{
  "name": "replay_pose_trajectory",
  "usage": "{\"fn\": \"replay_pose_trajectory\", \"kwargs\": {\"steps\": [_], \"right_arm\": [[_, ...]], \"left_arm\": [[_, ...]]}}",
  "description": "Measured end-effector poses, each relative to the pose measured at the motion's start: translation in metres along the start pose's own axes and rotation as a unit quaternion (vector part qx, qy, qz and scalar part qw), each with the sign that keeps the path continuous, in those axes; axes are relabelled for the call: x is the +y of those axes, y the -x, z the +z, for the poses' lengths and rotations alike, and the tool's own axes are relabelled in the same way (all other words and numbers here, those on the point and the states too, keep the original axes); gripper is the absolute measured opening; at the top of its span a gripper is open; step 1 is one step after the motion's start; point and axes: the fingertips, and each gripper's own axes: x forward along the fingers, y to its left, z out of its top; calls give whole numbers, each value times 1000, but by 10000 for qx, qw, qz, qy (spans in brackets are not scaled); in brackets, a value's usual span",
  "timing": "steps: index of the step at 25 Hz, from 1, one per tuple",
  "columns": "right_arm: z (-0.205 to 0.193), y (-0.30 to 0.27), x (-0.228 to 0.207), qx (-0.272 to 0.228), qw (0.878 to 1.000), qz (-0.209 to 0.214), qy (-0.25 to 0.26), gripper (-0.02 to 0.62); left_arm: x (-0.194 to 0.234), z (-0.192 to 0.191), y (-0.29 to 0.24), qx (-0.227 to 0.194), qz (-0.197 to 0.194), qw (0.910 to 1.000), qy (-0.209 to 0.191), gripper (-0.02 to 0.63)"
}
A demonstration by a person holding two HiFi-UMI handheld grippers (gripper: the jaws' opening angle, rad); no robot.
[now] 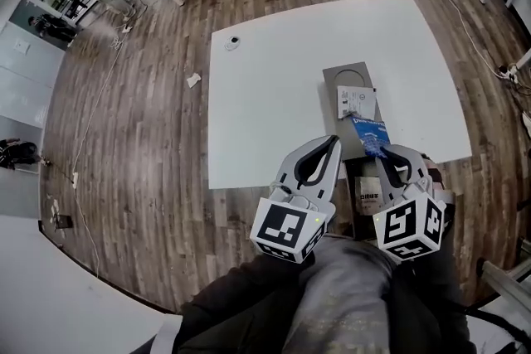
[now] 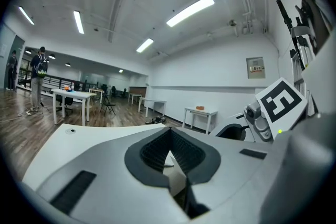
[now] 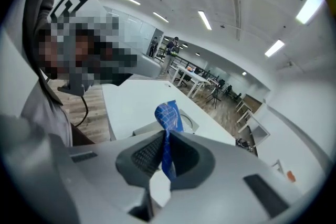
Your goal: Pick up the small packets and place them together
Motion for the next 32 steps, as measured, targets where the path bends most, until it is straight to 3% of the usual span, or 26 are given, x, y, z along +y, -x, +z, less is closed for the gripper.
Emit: {"fn": "replay_pose_trajectory", "kwargs": {"steps": [6,14,23,32], "right_arm": [[12,-49,-32,176,9996,-195,80,23],[-7,-95,-15,689,9970,262,216,28],[-9,-103,21,637,9900,1249,-153,204],[-2,-95,19,325,9921,1151,-390,221]], "left_arm": [[45,-5,-6,168,260,9994,137,3],[81,-29,-16,484,398,9973,374,3],[86,-43,-21,664,336,9959,512,3],[78,-42,-14,580,353,9965,477,3]]}}
